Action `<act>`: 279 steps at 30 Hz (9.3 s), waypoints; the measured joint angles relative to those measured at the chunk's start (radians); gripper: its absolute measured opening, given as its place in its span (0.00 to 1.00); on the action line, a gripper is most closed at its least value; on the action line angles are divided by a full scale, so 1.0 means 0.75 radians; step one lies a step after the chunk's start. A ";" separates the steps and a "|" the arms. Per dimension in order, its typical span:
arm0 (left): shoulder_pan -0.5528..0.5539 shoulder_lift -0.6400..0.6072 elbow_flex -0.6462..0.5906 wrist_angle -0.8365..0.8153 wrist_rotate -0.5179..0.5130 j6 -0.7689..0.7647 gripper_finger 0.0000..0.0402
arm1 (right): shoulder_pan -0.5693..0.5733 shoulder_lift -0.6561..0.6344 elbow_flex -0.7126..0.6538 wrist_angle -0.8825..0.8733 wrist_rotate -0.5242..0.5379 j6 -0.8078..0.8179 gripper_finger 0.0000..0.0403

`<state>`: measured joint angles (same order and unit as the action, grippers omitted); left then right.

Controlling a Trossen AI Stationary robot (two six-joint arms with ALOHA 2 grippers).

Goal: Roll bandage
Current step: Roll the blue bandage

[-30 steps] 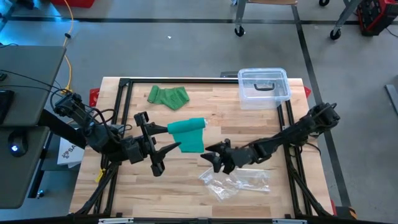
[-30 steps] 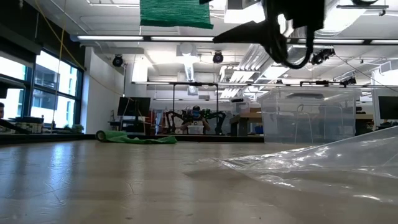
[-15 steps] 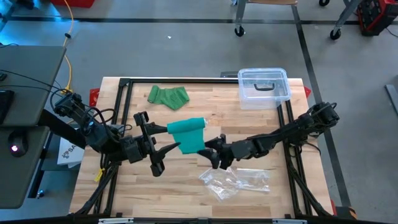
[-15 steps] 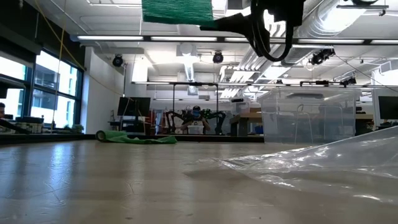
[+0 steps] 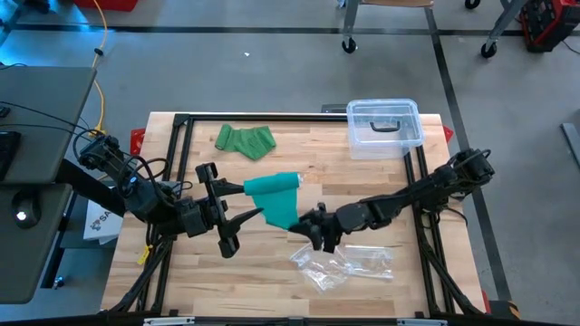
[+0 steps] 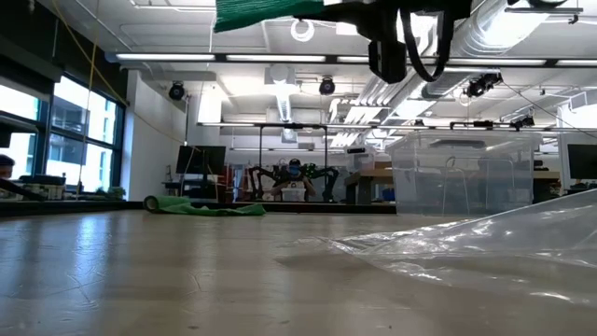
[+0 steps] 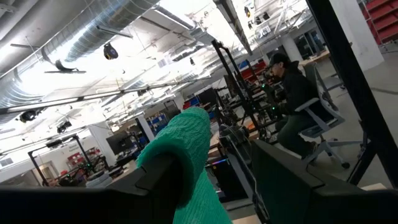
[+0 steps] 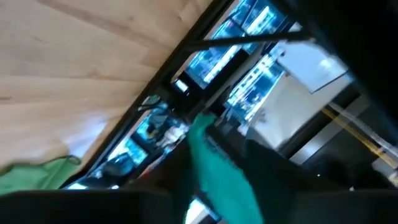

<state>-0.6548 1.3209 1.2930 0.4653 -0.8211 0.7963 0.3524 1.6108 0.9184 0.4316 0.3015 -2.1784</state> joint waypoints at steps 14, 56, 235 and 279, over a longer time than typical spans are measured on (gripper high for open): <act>-0.001 0.000 0.001 -0.073 -0.054 0.010 0.46 | 0.096 0.000 0.000 -0.003 -0.024 0.438 0.01; 0.295 0.067 -0.005 -0.734 0.422 -0.502 0.46 | 0.416 -0.170 0.847 -0.036 0.332 1.129 0.00; 0.348 0.074 -0.657 0.053 0.563 -0.697 0.02 | -0.049 -0.157 1.053 -0.340 0.416 1.645 0.00; 0.033 -0.077 -0.657 0.488 0.248 -0.216 0.02 | 0.134 -0.157 0.282 -0.689 0.017 2.759 0.00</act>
<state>-0.6304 1.2633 0.8001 0.8315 -0.6350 0.6341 0.4530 1.4933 1.1301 -0.0849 0.3145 -0.1091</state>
